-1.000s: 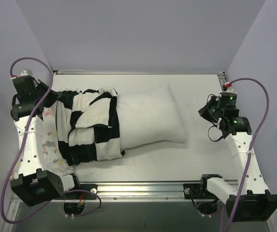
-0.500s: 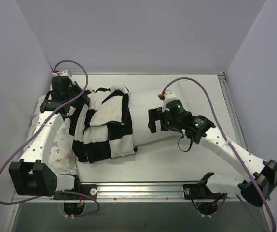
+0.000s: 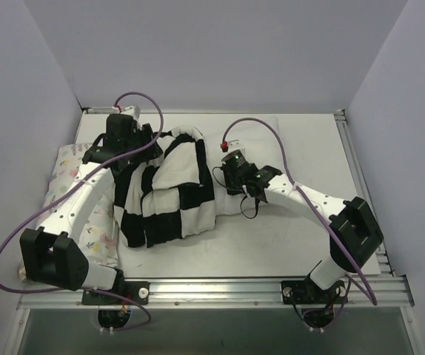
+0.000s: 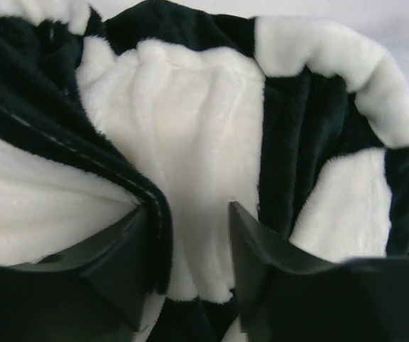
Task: Remove the pillowcase from the pillow
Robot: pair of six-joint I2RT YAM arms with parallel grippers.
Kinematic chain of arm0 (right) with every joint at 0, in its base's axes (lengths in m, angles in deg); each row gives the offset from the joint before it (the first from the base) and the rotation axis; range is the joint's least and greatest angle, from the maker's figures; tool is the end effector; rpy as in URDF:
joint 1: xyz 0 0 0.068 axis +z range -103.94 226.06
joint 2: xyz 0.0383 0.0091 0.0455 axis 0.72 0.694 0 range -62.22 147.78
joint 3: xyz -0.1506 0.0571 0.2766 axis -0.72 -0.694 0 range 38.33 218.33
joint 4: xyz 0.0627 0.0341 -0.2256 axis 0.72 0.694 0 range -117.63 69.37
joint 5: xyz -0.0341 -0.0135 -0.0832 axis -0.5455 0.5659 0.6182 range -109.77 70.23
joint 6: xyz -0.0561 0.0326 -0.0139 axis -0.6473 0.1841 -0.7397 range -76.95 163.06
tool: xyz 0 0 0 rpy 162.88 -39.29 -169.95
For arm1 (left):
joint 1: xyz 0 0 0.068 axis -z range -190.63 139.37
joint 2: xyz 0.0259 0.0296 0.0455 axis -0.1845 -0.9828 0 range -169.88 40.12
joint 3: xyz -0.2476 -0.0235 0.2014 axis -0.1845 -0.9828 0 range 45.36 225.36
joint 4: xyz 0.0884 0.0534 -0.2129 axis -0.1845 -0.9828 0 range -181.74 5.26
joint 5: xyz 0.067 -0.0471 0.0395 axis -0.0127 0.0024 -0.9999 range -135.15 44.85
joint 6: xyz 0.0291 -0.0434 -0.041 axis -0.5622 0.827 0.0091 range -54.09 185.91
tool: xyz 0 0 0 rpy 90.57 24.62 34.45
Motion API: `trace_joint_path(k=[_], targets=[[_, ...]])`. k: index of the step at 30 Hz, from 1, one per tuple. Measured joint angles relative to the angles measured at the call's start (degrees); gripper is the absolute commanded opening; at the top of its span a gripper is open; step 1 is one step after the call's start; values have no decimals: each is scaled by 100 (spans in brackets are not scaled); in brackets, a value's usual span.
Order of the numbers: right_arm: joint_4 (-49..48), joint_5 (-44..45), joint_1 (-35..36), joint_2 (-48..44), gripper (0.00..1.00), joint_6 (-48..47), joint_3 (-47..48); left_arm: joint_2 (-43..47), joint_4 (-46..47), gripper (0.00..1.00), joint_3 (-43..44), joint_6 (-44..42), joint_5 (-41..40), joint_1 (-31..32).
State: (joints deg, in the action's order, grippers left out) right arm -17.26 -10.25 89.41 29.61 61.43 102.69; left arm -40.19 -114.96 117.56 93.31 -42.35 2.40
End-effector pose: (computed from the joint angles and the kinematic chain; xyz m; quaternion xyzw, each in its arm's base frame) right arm 0.2611 0.2346 0.3012 -0.1580 0.8818 0.1608 0.4143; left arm 0.2831 -0.0682 0.3716 -0.1020 0.8941 -0.1712 0.4012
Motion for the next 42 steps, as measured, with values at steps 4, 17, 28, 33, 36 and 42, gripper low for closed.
trace_joint_path(k=[4,17,28,33,36,42], targets=[[-26,-70,-304,-262,0,313,-87,37,-31,87,254,-184,-7,282],[1620,7,-688,-953,0,420,522,2081,-570,93,-61,-170,-2238,3163],[2542,11,-623,-1261,0,354,1412,1705,-717,76,-1956,1043,-3563,5278],[2905,22,-619,-1298,0,256,1718,1449,-828,1,-1860,1497,-4400,5300],[3003,28,-651,-1357,0,227,1742,1390,-1126,0,-1631,1600,-4780,5136],[3067,-35,-901,-1578,0,216,1764,2044,-1349,0,-1314,1392,-4881,3799]])
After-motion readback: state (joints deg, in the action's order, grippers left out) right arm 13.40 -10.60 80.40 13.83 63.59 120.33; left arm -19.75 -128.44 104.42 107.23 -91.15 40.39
